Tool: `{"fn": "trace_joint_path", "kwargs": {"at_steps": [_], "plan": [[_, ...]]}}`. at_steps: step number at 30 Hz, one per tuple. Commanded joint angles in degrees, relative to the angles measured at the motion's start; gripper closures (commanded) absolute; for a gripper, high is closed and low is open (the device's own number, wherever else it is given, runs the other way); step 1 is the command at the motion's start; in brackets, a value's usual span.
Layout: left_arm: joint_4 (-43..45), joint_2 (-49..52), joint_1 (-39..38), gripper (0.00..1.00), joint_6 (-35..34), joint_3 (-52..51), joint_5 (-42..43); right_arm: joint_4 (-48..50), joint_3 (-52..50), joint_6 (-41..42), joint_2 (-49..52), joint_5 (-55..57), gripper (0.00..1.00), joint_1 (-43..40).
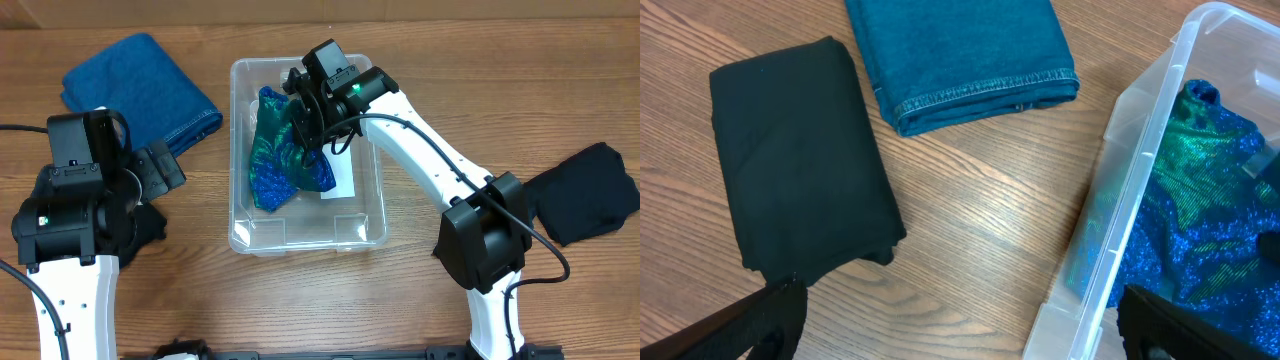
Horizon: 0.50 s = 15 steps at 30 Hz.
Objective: Pack container
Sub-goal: 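Carry the sparkly fabric into the bin's back half and release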
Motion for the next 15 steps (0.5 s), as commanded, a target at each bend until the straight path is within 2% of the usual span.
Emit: {"fn": "trace_joint_path", "kwargs": {"at_steps": [1, 2, 8, 12, 14, 15], "plan": [[0.0, 0.09, 0.35, 0.0, -1.03, 1.49, 0.33, 1.49, 0.7, 5.55, -0.46, 21.7, 0.0, -2.95], [-0.04, 0.09, 0.35, 0.0, -1.03, 1.49, 0.35, 0.52, 0.98, 7.72, -0.55, 27.06, 0.0, -4.2], [-0.26, 0.09, 0.35, 0.0, -1.03, 1.49, 0.33, -3.93, 6.62, 6.05, -7.08, 27.74, 0.0, -5.51], [-0.26, 0.09, 0.35, 0.0, -1.01, 1.49, 0.31, -4.81, 7.5, 6.58, -20.55, 27.82, 0.0, -7.48], [-0.26, 0.09, 0.35, 0.0, -1.03, 1.49, 0.33, -8.35, 7.48, 10.25, -25.09, 29.53, 0.0, -11.13], [-0.28, 0.09, 0.35, 0.0, -1.01, 1.49, 0.33, -12.92, 7.48, 14.53, -27.8, 30.36, 0.0, -15.58]]}}
